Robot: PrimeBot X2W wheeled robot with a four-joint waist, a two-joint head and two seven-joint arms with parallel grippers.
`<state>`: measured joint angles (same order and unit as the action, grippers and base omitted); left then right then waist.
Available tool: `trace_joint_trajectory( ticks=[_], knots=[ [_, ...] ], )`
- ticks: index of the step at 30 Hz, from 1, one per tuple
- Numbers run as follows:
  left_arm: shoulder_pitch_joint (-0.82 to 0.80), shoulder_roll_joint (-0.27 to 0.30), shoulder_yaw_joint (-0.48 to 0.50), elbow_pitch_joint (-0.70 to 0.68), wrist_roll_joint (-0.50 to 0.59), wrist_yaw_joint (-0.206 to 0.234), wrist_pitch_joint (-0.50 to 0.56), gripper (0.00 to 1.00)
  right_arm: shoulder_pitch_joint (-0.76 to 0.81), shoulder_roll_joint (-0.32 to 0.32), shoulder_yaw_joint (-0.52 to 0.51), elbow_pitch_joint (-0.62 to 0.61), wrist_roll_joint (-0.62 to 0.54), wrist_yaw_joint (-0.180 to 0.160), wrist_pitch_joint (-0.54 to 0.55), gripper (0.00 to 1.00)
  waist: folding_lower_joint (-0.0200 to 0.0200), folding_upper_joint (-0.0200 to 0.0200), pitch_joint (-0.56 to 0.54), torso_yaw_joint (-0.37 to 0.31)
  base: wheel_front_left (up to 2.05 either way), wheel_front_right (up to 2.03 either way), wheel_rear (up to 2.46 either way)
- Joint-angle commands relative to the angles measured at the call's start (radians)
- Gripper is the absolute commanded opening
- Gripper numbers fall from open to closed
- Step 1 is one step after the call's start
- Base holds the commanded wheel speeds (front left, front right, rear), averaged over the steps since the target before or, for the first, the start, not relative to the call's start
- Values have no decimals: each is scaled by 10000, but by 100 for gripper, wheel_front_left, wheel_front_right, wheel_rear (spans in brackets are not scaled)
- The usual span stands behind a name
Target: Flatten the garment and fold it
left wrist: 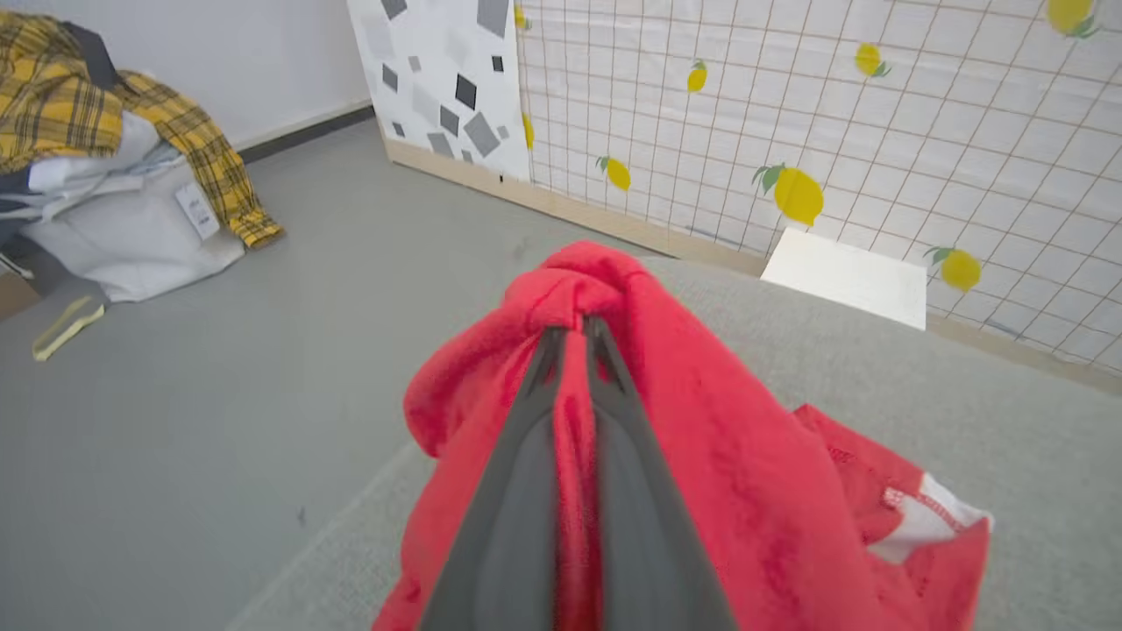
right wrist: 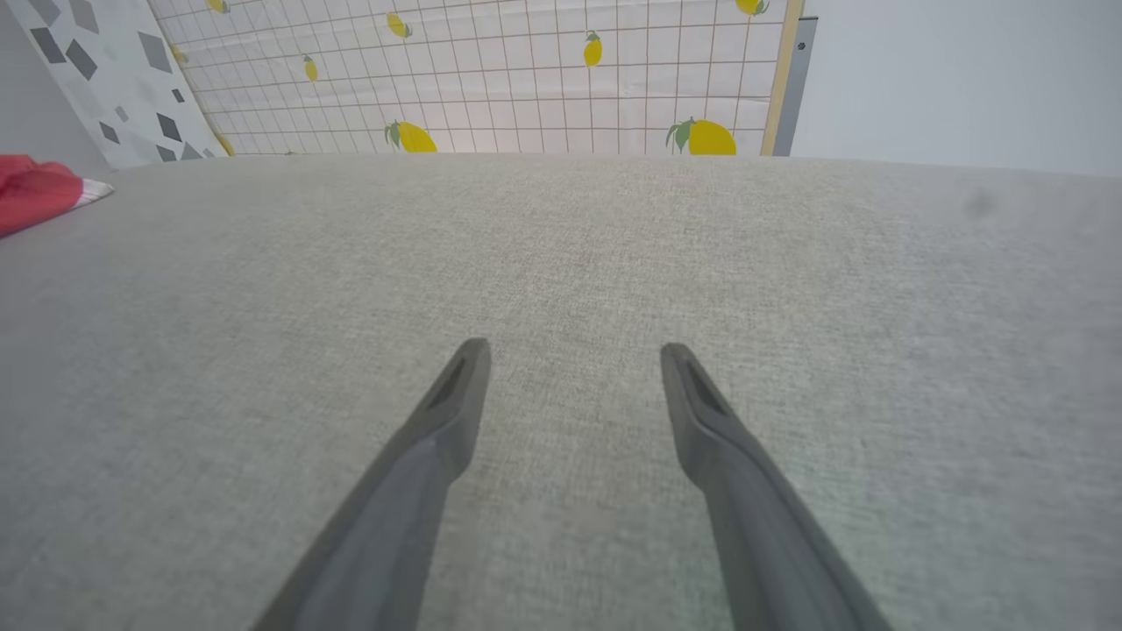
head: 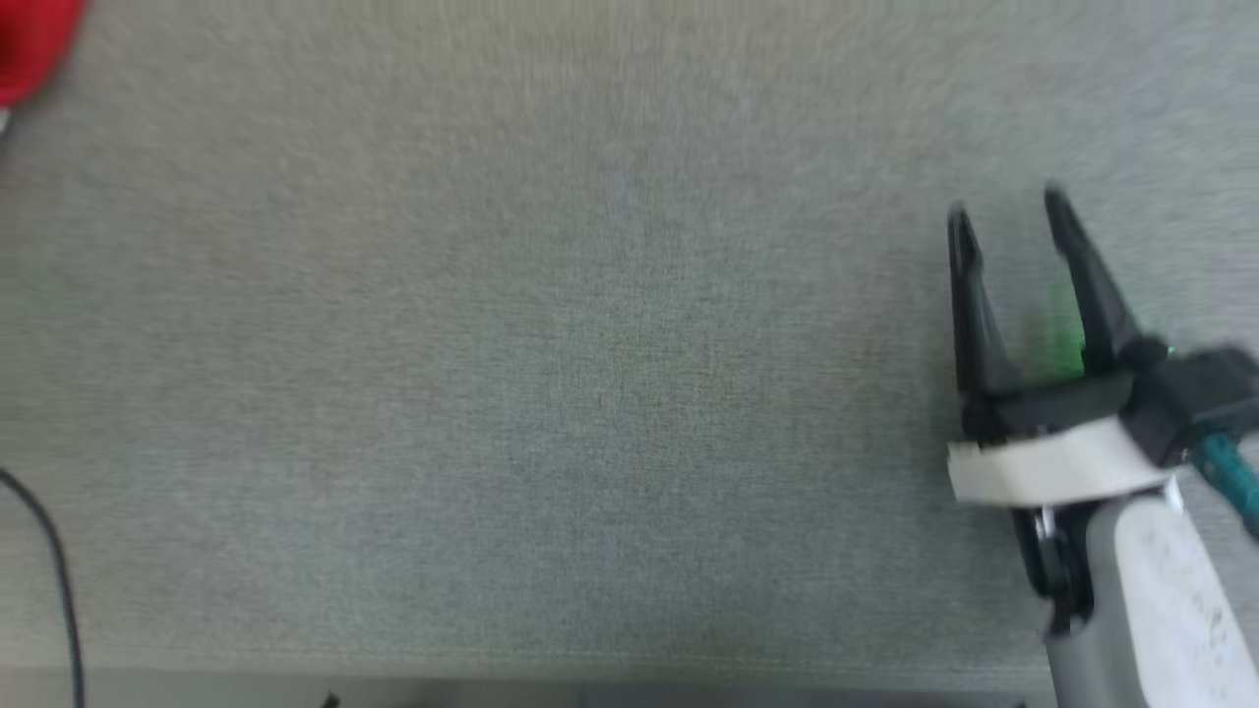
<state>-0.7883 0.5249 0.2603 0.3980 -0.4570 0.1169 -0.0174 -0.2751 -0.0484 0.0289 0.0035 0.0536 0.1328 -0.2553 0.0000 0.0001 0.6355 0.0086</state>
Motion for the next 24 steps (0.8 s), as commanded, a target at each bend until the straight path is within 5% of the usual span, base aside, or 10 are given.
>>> trace_joint_trajectory(
  ticks=[1, 10, 24],
  knots=[
    [-220, -46, -243, 21, 230, -176, -526, 0, 298, -18, -52, 139, 74, -21, -4, 100, 0, -1, -2306, 430, 0, 0, 0],
    [-1065, -894, -2154, 24, 1090, -1075, -1754, 0, 1485, -18, -451, 314, 213, -21, 171, 100, 0, -1, -4532, 311, 0, 0, 0],
    [-1827, -3927, -5280, 39, 1096, -2050, -1071, 0, 2186, -18, -360, -117, 350, -21, 675, 100, 0, -1, -5567, -913, 0, 0, 0]
  ],
)
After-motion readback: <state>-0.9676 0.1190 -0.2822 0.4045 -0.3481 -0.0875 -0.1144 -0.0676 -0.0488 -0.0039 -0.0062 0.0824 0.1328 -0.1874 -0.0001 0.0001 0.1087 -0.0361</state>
